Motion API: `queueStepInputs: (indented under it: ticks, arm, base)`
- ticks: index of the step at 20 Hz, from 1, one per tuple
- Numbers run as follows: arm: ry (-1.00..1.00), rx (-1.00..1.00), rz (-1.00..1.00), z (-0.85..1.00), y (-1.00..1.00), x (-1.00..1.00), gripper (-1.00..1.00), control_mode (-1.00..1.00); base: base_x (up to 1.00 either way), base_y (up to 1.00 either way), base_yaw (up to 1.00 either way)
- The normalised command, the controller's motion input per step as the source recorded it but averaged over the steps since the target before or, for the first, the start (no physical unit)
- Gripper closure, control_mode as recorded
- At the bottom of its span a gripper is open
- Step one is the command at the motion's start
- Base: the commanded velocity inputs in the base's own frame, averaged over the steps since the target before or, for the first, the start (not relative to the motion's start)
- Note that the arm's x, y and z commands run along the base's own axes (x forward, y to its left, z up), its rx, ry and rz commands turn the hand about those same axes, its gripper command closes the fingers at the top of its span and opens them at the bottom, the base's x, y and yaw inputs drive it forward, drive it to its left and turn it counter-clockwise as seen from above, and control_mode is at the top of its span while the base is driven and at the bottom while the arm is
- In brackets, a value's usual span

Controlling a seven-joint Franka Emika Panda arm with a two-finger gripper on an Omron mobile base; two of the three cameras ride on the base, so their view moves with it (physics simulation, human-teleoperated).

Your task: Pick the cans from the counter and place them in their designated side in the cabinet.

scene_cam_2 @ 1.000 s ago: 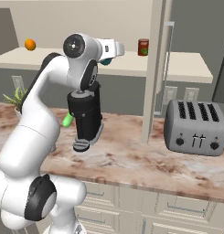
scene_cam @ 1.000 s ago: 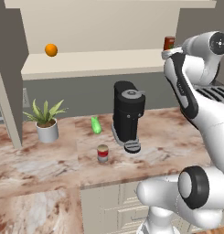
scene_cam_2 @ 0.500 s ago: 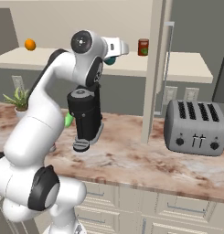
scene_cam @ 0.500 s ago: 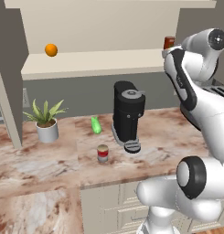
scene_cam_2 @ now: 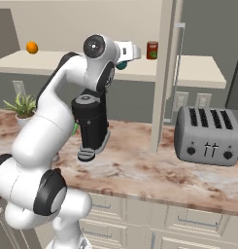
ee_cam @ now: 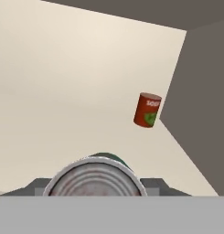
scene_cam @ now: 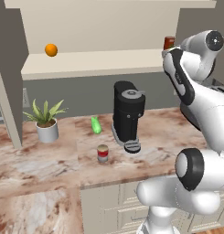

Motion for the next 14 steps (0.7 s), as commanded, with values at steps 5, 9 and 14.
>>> queueStepInputs:
  ticks: [5, 9, 14]
  arm:
    - [0.0, 0.0, 0.0, -0.04, -0.07, 0.21, 1.0, -1.0]
    - [0.01, 0.0, 0.0, -0.06, -0.04, 0.19, 1.0, -1.0]
    - [0.02, 0.0, 0.0, -0.06, -0.01, 0.21, 1.0, -1.0]
  base:
    - [0.0, 0.0, 0.0]
    - [0.0, 0.0, 0.0]
    - [0.0, 0.0, 0.0]
